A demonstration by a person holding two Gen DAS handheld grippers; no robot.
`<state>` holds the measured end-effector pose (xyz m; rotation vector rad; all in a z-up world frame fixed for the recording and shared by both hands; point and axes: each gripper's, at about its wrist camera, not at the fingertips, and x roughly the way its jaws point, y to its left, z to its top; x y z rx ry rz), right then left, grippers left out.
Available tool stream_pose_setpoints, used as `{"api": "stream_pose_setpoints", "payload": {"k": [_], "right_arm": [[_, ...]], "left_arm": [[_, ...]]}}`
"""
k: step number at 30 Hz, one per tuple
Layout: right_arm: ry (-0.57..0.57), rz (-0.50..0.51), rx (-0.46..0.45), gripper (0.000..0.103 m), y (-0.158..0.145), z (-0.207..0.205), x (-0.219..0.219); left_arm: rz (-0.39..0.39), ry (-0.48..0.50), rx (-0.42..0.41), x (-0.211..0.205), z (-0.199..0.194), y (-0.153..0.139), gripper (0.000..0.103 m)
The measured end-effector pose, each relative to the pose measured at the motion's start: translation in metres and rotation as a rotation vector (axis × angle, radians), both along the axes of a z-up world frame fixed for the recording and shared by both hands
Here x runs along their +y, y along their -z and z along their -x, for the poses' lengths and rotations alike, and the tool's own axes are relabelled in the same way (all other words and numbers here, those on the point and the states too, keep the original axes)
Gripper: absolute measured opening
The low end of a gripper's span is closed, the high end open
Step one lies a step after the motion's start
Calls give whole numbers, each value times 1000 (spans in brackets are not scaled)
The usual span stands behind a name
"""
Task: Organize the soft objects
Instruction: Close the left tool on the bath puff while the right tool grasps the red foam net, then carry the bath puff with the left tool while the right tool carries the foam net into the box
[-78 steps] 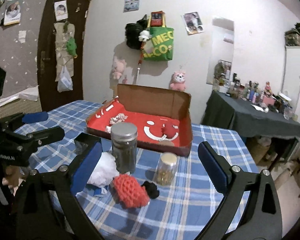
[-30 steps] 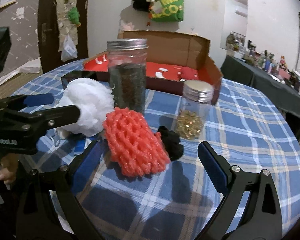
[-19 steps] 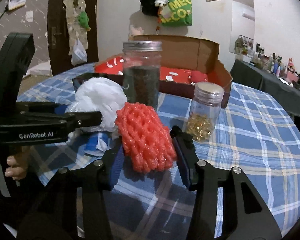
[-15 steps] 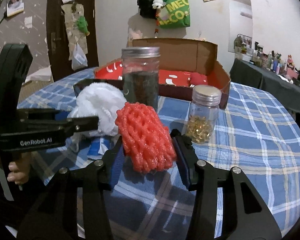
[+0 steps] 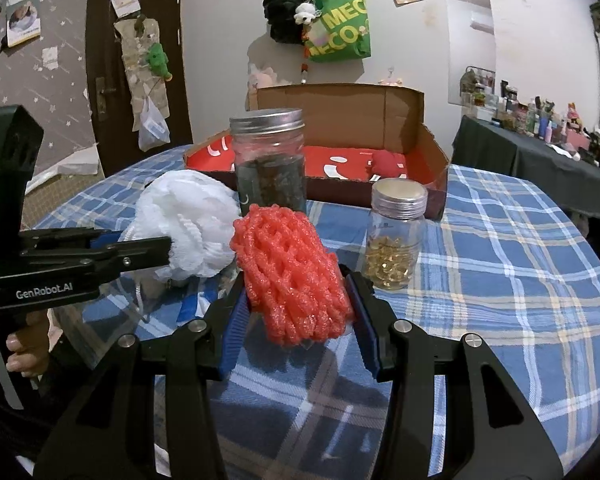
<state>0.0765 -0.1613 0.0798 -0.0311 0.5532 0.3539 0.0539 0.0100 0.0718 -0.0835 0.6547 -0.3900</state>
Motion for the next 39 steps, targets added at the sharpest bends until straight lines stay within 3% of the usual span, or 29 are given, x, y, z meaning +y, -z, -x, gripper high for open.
{"api": "stream_pose_setpoints", "payload": {"k": [20,39], "right_arm": [[99,-21,-39,46,-32,-9,-27],[87,9,-47,46,-72,-70,-32]], "left_arm": [[19,-65,-93,28,5,-42,27],[2,-54,-100,33,-44,-72,27]]}}
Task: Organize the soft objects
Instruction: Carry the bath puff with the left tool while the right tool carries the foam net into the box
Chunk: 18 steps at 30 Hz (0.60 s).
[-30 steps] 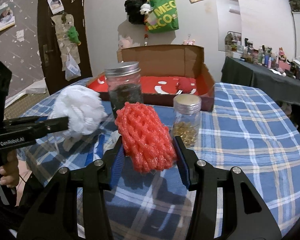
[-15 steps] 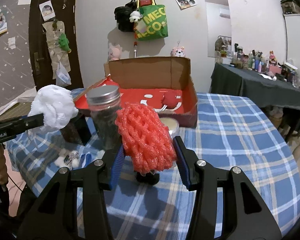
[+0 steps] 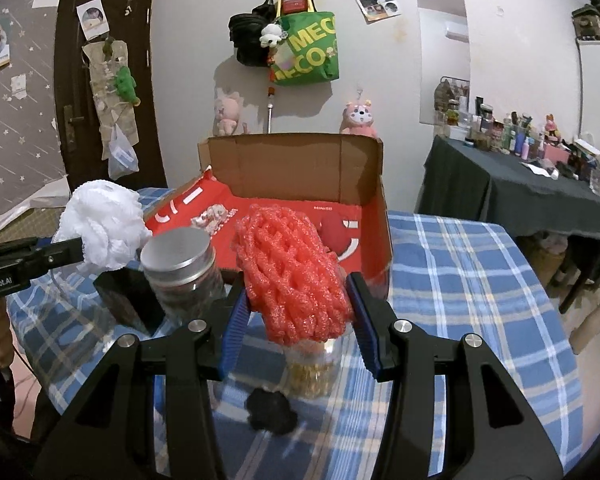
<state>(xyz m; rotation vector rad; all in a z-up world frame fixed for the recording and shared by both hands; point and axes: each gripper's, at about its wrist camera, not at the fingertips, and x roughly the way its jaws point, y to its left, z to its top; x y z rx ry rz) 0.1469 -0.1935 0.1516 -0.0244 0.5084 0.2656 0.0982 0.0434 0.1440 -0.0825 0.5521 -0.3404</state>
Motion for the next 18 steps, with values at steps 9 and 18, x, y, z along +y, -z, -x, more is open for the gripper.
{"api": "stream_pose_setpoints", "payload": {"k": [9,18], "right_arm": [[-47,13,24,46,-12,-30,2],[-149,36,145,46,-16,-82,12]], "left_arm": [[-22,18,-2,-2,-30,-17,27],[-70,90,100,-11,-78,-15,27]]}}
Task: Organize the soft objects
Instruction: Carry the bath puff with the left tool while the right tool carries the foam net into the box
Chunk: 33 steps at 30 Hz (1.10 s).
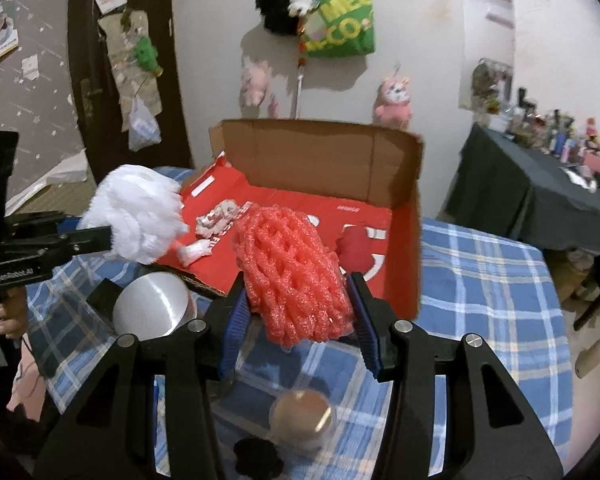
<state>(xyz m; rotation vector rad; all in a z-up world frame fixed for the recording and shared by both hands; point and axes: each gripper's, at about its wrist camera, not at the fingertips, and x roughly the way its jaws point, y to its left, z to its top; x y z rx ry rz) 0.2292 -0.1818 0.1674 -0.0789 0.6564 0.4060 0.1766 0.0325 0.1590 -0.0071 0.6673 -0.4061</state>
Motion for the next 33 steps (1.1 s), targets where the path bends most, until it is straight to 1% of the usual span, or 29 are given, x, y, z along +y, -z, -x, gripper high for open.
{"api": "stream_pose_setpoints", "payload": {"k": [6,9,14,17,21,23,25,28,31,33], "right_arm": [[-81,-12,137,46,8,-50,9],[-101,-11,191,46,12,-73,13],[-114,-24,271,46,18,-111,18],[-110,-26,307,46,21,-132,21],[-88,-36,357,46,28,-165,25],[-76,-41,388,46,33,-181,28],[-48,-22,404,46,39,-196,31],[-3,1,435,46,49,-218,34],[24,-6,460,46,55,-236,35],[41,10,468,46,59,-246,39]], "left_arm": [[-42,72,93,-13,-44,7,27],[-71,85,129,-18,-63,10,27],[-92,113,177,-25,-95,12,27],[-111,121,195,-32,-114,12,27],[-115,131,229,-37,-140,15,27],[-126,120,240,-41,-155,18,27],[-132,108,251,-44,-172,23,27],[-123,92,281,-46,-195,31,27],[-137,69,291,-48,-215,39,27],[-143,58,297,-50,-225,43,27]]}}
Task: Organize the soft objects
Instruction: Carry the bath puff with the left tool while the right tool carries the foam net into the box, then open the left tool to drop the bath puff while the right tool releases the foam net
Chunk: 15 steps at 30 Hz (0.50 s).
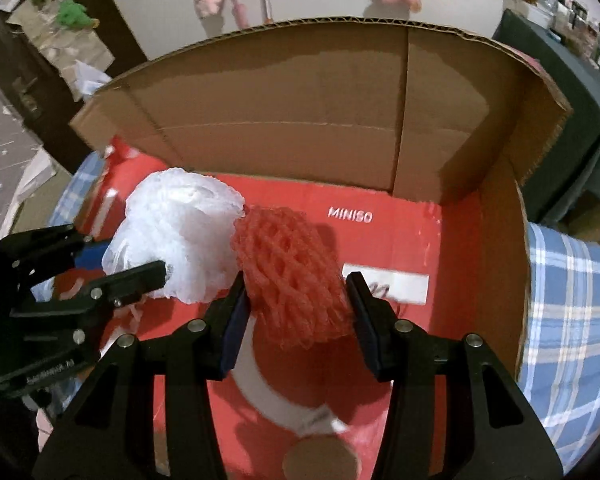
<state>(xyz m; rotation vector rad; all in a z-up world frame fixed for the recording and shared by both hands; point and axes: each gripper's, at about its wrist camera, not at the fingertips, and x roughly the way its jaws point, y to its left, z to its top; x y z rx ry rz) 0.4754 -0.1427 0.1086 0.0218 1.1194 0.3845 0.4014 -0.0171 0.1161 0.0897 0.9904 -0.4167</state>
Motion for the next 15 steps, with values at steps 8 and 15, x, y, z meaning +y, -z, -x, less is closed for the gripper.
{"api": "stream_pose_setpoints", "payload": {"k": [8,15], "right_arm": [[7,53,51,49,22,-31,7],[28,45,56,51,21,-34,-1]], "left_arm": [[-40,-27,17,2,-19,10,32],[-38,-51,21,10,-25,13,38]]}}
